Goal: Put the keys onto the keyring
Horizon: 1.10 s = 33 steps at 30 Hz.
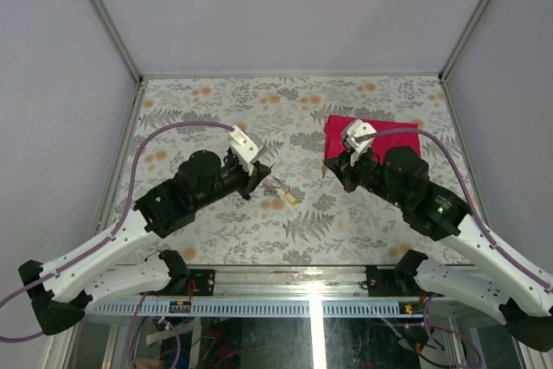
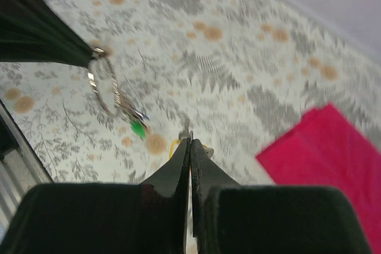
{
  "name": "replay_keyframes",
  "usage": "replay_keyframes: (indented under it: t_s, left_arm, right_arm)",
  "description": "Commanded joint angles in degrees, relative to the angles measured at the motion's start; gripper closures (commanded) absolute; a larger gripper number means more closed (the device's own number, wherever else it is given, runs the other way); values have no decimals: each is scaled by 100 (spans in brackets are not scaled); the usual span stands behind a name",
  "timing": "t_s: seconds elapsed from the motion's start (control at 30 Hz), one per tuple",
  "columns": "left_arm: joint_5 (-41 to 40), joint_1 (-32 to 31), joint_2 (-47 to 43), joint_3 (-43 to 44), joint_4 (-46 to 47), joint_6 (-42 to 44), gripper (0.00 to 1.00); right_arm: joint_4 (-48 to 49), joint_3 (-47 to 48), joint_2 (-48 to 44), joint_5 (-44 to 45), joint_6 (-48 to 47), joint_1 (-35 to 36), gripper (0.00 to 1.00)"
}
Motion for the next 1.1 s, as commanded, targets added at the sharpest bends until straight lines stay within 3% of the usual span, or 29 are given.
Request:
replay_keyframes:
  t_s: [0.0,0.2,0.57,0.67,0.87,1.07]
  left_arm:
    - [117,-31,-413,-326,-229,-323,100]
    - [107,-24,-665,-465,-378,-350,100]
    - [39,-34,-650,-430,-460,-279,100]
    - [32,-29,-661,-430,-453,-280,100]
    - [-3,-30,-622,-461,-385,-221,100]
    - [-234,-32,-643,-589,-35,42,100]
  right_arm:
    - [-1684,194,240,994,1239,36,100]
    - [-2531,-3,1364,135,2286,35,100]
    - [-1950,-542,2746,199,2747,7,100]
    - [-1739,-583,2972,338,2794,-12,89]
    - [-1471,-427,2578,754,3021,-51,70]
    - [-834,-502,1400,907,3722,-109,65]
